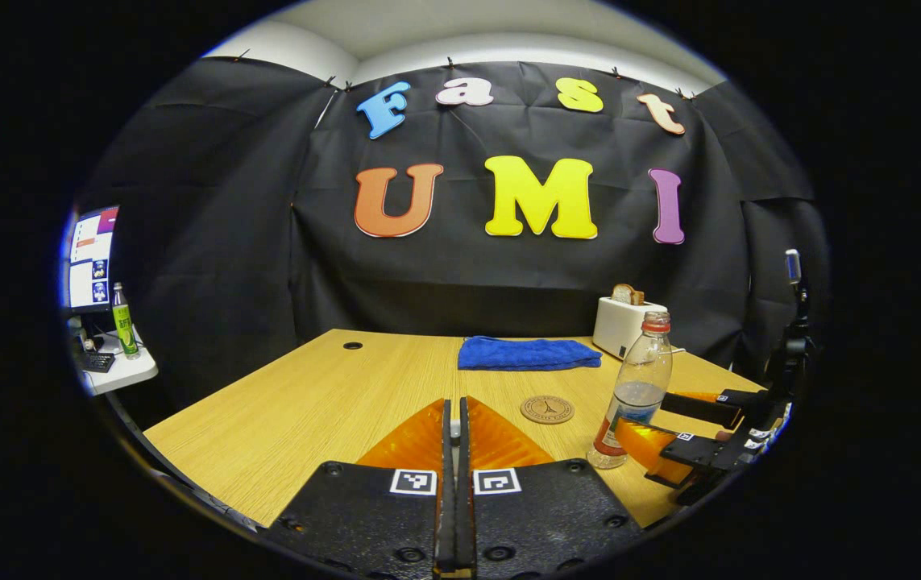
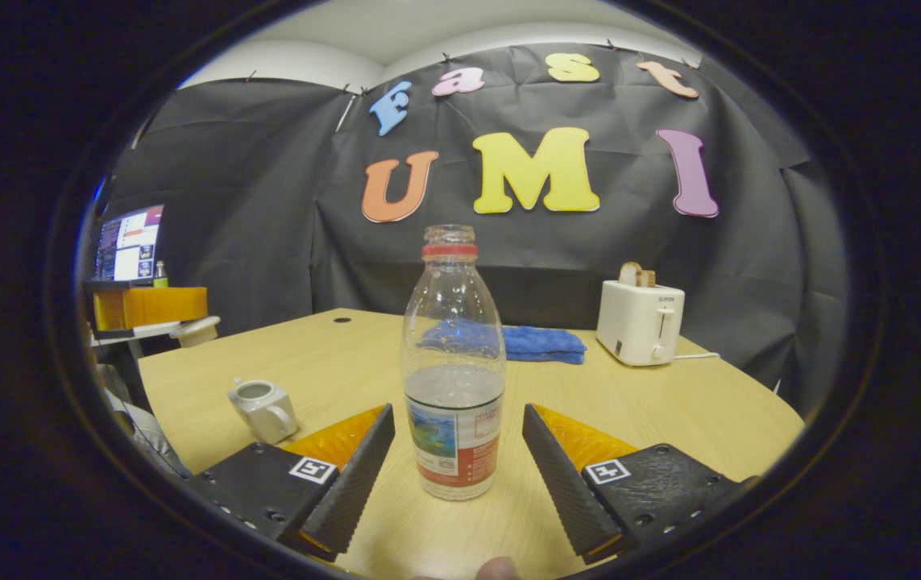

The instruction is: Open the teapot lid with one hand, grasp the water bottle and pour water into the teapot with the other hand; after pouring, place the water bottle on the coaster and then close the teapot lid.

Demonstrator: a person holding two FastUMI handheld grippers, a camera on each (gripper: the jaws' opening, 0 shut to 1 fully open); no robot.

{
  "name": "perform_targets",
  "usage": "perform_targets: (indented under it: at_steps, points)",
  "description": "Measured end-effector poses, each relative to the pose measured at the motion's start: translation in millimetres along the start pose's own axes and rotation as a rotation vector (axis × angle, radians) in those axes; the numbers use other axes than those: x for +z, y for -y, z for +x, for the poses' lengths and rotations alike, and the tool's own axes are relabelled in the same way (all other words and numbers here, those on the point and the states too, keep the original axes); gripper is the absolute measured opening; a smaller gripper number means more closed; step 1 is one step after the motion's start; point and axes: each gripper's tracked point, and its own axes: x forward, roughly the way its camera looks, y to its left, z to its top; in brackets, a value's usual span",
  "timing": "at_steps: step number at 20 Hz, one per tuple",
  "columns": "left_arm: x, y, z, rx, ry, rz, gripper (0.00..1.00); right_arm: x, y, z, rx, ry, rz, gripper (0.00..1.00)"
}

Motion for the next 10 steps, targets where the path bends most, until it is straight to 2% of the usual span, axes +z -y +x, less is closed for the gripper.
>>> perform_targets:
  at_steps: [2, 3, 4, 6, 10]
  points:
    - [0.3, -3.4, -2.2, 0.006, 0.003, 0.001, 0.03, 1.8, -3.9, 5.8, 0.005, 0.001, -0.003, 0.96]
    - [-0.1, -4.5, -2.8, 0.007, 0.002, -0.001, 0.02, 2.0, -3.5, 7.5, -0.003, 0.0, -0.003, 0.93]
    - [-1.4, -5.5, -2.6, 0.008, 0.0, -0.002, 0.02, 0.6, -2.1, 10.1, -0.012, -0.006, -0.003, 0.84]
    - [-2.8, -7.7, -3.1, 0.009, -0.004, -0.001, 0.02, 1.5, -2.4, 9.8, -0.024, -0.005, -0.002, 0.77]
    - [-0.4, -12.0, -2.7, 0.0, 0.011, -0.007, 0.03, 11.9, -7.5, 6.0, -0.017, 0.003, -0.074, 0.72]
